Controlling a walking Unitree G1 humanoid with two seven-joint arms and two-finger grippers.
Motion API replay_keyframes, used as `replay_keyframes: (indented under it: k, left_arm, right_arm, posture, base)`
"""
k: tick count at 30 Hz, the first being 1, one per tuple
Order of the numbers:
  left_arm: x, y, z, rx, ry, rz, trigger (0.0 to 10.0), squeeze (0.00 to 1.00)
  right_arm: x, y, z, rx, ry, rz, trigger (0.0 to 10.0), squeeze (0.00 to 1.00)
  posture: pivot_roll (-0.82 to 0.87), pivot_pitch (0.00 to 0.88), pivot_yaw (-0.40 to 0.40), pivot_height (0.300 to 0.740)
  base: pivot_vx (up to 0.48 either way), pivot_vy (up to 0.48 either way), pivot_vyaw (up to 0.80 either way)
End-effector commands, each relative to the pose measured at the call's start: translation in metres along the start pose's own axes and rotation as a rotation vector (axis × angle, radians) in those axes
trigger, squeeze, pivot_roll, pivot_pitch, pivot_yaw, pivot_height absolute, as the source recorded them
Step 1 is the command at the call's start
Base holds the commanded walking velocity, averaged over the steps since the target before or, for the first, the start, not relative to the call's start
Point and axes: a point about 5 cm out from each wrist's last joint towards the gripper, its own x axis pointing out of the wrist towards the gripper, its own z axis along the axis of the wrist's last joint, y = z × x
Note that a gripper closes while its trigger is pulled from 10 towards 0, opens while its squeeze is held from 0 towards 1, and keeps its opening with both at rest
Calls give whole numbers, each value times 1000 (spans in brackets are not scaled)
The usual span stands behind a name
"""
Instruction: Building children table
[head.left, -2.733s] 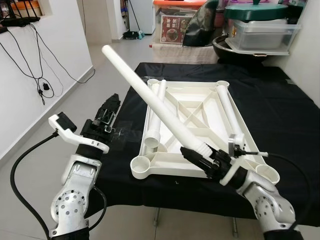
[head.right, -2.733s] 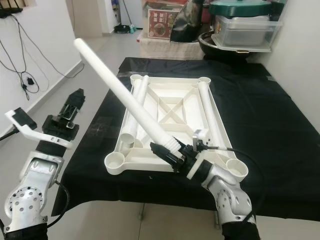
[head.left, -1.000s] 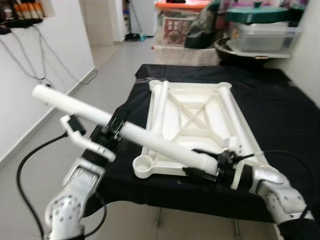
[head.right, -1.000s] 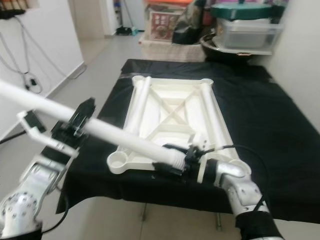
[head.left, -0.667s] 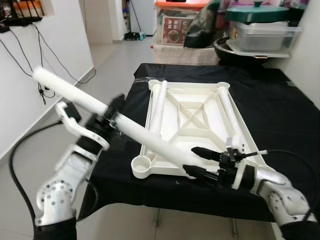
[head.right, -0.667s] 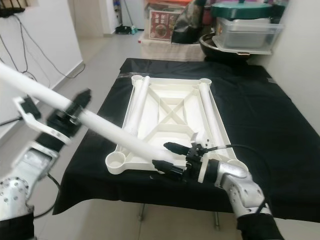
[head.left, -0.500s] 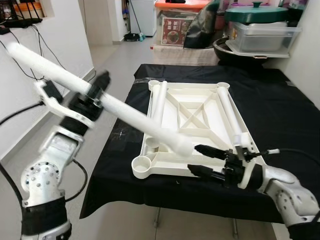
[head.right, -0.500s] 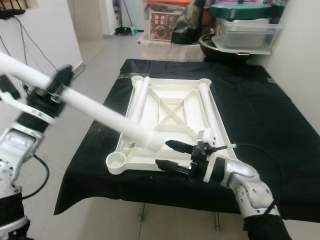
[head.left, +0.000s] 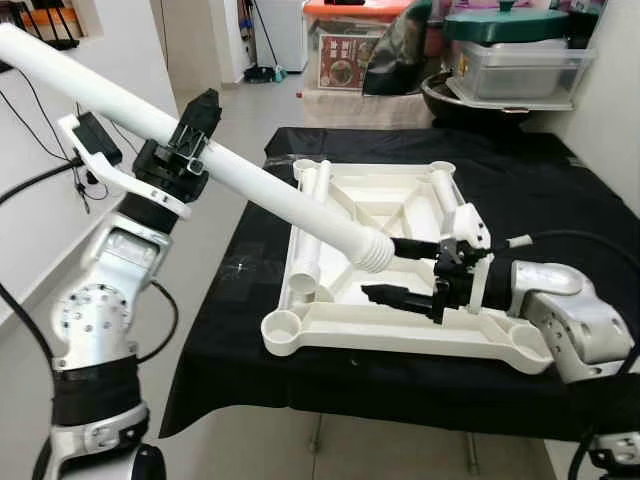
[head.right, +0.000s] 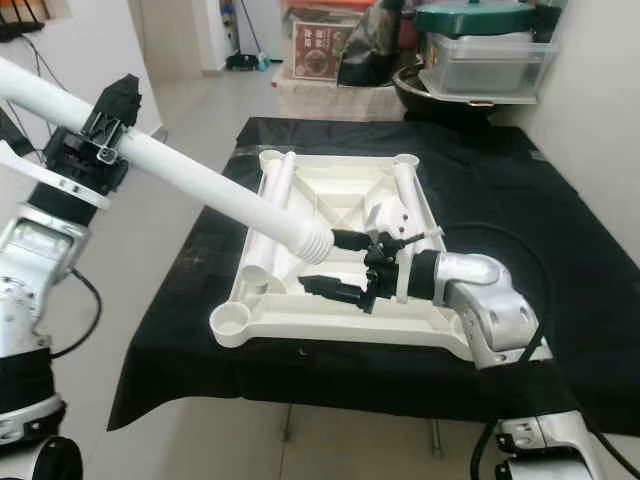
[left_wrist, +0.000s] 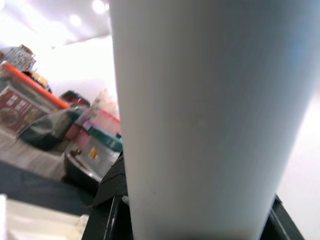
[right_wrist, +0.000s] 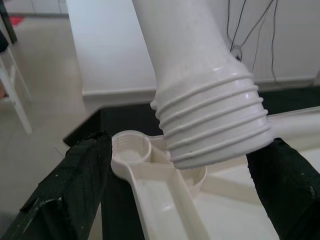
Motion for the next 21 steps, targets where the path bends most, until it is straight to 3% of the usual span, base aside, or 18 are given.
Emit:
replay_keyframes:
  k: [1,10,14,17,21]
  left_arm:
    - [4,-4,-50,-98,231,-45,10000,0]
    - [2,-4,-47,-86,239,-56,10000,0]
    - [2,2,-40,-66,209,-28,10000,0]
    - [3,1,-25,-32,158,-28,10000,0]
    - [3,1,-23,-21,151,-29,10000,0]
  right_arm:
    - [18,6,20,-115,-32,65,10000,973]
    - [17,2,15,-148,36,57,10000,965]
    - [6,11,8,-146,62,139,10000,965]
    - [-19,8,-21,-158,236,137,10000,965]
    - [-25,6,-25,-163,274,128,10000,965]
  posture:
    - [-25,0,11,740]
    - [-21,0,11,740]
    - [-25,0,6,740]
    - [-27,0,2,740]
    - [-31,0,4,740]
  base:
    - [0,0,0]
    - [0,0,0]
    - [0,0,0]
    - [0,0,0]
    - [0,0,0]
